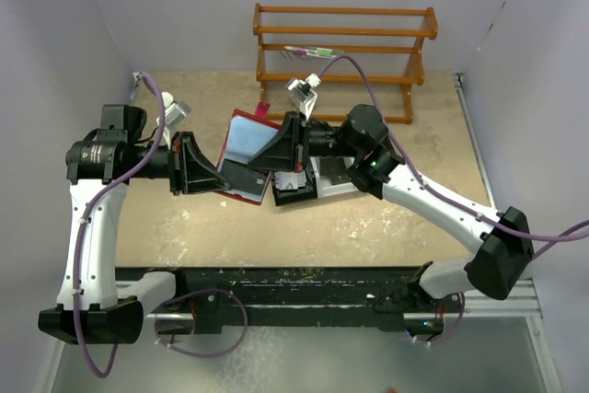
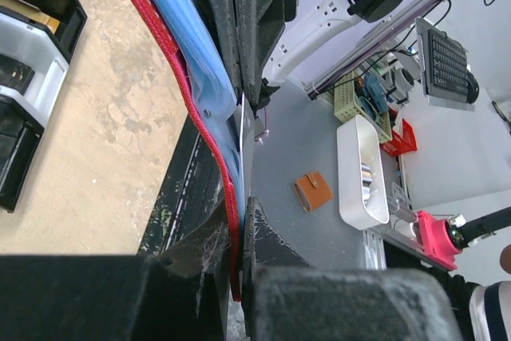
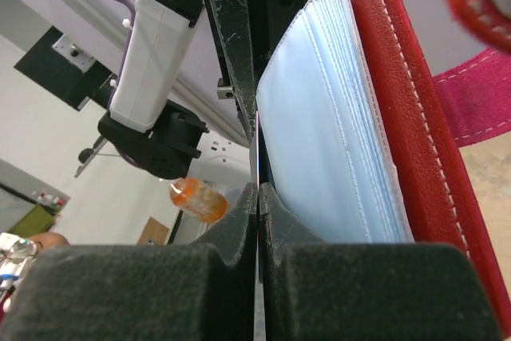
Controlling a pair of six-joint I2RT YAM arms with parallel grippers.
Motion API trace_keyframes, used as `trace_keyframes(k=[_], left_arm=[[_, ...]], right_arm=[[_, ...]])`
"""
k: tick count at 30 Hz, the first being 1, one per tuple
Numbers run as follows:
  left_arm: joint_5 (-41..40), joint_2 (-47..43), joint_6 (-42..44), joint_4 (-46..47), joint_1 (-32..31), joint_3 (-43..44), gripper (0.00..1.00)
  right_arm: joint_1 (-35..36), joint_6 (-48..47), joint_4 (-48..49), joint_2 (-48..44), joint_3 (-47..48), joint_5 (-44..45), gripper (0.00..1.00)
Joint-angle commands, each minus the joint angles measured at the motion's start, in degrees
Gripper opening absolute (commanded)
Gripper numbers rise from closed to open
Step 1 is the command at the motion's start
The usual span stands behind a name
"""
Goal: Take the credit cards out of the card holder
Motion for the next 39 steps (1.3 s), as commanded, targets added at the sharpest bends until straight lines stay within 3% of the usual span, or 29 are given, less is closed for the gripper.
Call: trace_keyframes(k=[1, 17, 23, 26, 31, 39], left_arm=[[0.3, -2.2, -4.5, 4.3, -0.2, -0.4, 0.07], [1.4, -1.7, -2.6, 3.0, -0.2, 0.3, 0.12], [0.5, -1.6, -1.6, 3.0, -0.2, 0.6, 0.02], [-4.4, -1.7, 2.2, 2.3, -0.2, 1.3, 0.00], [-16.4, -2.8, 3.4, 6.6, -0.2, 2.0, 0.00], [-23.7, -2.4, 7.6, 7.6, -0.2, 2.7, 0.00]], right_arm=[[-1.5, -3.9, 0.1, -2.9, 2.0, 3.3, 0.00], [-6.5, -2.0, 3.3, -4.1, 2.6, -3.6, 0.00], [-7.9, 0.6, 6.2, -4.1, 1.0, -3.1, 0.00], [-11.9, 3.4, 6.1, -4.9, 1.1, -2.9, 0.00], [-19.3, 3.7, 0.2, -8.4, 0.6, -2.6, 0.00], [-30.6, -5.7, -20.5, -14.8, -4.2, 1.9, 0.00]])
